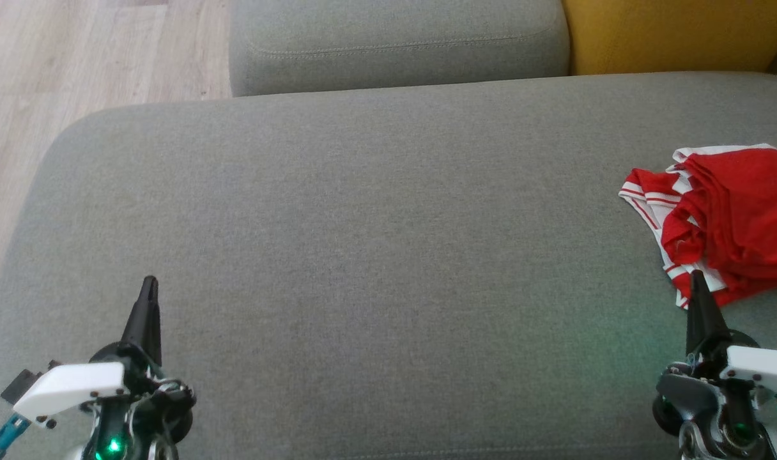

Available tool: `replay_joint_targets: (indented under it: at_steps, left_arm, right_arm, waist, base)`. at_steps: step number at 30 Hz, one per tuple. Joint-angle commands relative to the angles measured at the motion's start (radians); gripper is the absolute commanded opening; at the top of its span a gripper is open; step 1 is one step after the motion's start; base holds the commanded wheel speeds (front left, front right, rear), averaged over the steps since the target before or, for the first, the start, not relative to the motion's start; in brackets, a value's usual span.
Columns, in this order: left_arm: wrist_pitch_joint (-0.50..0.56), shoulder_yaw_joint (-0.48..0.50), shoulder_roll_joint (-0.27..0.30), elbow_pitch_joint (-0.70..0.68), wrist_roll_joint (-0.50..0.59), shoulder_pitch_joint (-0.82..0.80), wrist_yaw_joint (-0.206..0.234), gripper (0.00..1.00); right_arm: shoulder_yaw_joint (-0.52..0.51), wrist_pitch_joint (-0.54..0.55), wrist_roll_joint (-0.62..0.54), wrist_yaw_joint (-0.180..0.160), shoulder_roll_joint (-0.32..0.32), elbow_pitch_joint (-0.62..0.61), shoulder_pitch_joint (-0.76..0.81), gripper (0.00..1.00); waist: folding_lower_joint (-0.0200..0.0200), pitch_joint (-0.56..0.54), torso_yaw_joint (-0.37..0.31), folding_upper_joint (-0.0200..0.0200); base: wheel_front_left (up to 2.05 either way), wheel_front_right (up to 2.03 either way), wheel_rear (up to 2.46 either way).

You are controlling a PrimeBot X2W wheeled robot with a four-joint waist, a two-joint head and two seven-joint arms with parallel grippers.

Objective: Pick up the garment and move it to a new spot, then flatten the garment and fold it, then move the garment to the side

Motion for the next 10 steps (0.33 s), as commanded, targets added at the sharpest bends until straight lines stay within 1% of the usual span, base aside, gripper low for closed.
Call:
replay_joint_targets:
  at_steps: [1, 10]
  left_arm:
    - [0.007, 0.036, 0.014, -0.026, -0.001, -0.052, -0.007, 0.00]
    - [0.010, 0.039, 0.012, -0.026, 0.002, -0.053, -0.007, 0.00]
  right_arm:
    - [0.017, 0.009, 0.004, -0.001, -0.015, -0.039, -0.053, 0.00]
    - [0.014, 0.011, 0.002, -0.001, -0.013, -0.039, -0.053, 0.00]
  waist:
    - [0.0000, 0.000, 0.000, 0.0000]
    - [0.0000, 0.000, 0.000, 0.0000]
  base:
    - [0.00, 0.00, 0.00]
    - [0.00, 0.00, 0.00]
